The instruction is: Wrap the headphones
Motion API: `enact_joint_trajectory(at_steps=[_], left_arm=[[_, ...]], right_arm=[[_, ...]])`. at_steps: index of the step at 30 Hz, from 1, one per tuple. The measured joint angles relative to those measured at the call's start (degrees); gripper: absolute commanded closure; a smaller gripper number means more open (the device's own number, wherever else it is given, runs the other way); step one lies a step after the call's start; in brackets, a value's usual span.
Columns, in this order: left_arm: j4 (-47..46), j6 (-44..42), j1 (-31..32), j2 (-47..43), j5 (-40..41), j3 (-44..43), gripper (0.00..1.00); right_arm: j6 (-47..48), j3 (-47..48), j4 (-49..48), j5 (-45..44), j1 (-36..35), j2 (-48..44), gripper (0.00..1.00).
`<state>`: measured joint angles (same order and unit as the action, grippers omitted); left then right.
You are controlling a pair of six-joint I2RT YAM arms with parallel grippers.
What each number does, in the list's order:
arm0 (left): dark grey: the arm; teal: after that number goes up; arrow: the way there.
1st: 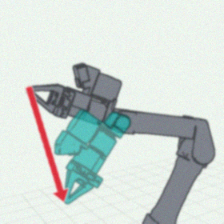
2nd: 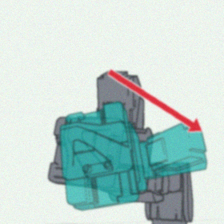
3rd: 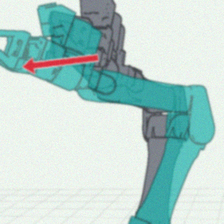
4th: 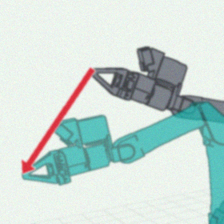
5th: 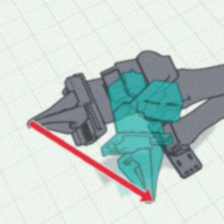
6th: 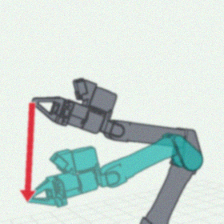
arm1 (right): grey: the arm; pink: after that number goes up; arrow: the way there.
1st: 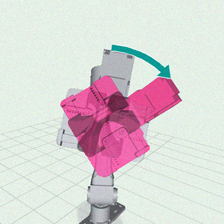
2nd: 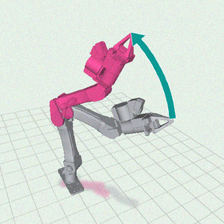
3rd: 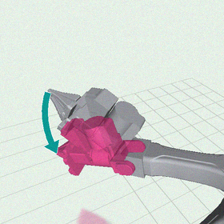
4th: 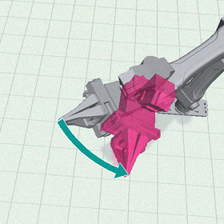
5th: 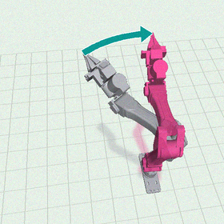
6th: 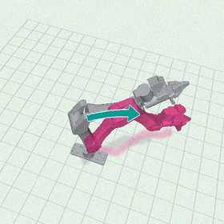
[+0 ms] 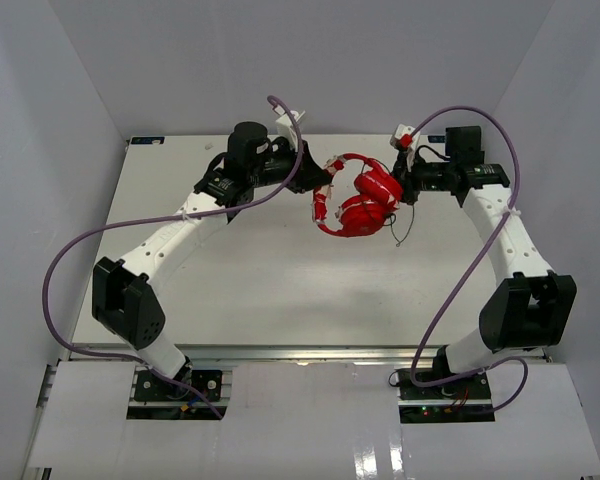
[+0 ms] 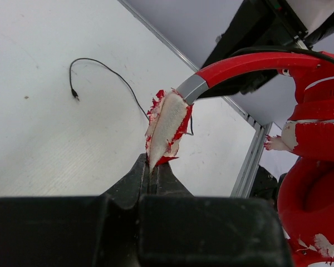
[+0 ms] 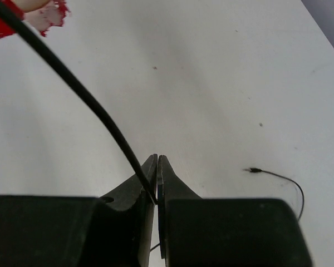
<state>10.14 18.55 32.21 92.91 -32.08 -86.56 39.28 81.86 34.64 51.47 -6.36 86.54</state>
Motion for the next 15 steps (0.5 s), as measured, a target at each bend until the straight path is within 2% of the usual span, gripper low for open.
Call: enact_joint_trajectory(at_steps=[5, 8, 12, 15], left_arm=[[1.9, 1.1, 0.3, 0.0, 4.6, -5.2, 1.0], [2.5, 2.1, 0.8, 0.4, 7.6, -9.4, 1.0], [1.7, 5.2, 1.9, 0.4, 11.7, -12.3, 1.0], [0.8, 7.9, 2.5, 0.4, 14.6, -12.5, 1.0]], right_arm=[[-9.6, -0.1, -5.2, 15.2, -0.2, 3.1, 0.78], [-19.0, -1.8, -14.3, 20.5, -1.0, 4.5, 0.72], [-36.7, -8.6, -35.5, 23.8, -2.5, 4.6, 0.55], [-51.7, -15.4, -54.0, 24.6, -3.9, 5.0, 0.48]])
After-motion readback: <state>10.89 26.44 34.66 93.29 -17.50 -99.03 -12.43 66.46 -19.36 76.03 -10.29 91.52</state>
